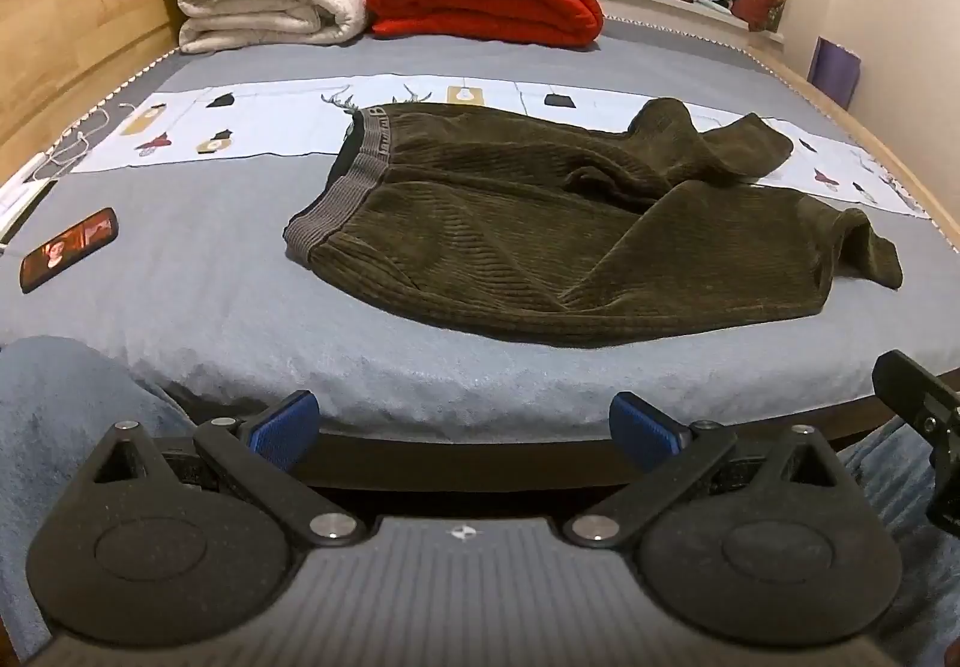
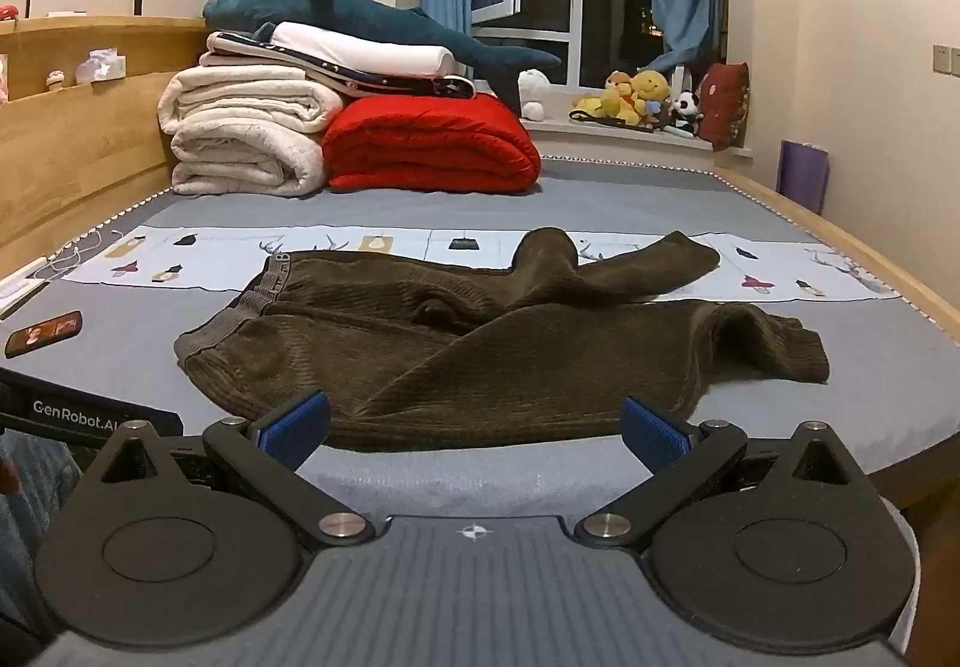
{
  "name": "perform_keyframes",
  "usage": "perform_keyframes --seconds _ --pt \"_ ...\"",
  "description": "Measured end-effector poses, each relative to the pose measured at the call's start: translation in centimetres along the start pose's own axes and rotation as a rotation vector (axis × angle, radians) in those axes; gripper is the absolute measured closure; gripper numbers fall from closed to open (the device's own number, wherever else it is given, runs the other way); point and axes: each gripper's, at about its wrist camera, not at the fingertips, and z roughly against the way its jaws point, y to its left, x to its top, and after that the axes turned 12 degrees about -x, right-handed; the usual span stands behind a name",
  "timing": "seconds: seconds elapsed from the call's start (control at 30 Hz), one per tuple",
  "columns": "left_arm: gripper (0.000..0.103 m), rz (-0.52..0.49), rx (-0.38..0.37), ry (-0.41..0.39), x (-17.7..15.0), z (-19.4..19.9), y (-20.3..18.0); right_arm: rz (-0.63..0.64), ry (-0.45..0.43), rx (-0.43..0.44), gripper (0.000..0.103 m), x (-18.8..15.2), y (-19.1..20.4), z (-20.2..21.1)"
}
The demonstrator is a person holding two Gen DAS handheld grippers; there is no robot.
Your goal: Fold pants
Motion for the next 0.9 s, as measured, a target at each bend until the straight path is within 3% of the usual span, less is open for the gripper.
perform_keyframes --seconds 0.37,0.9 --pt "0.0 -0.03 -0.034 0.028 0.0 -0.9 -0.8 -0.007 0.022 0.006 0.001 0.0 -0.4 -1.0" --pt "0.0 -0.014 -0.021 0.032 0.4 -1.2 -0.6 -0.001 0.027 0.01 0.001 0.2 -0.3 -1.3"
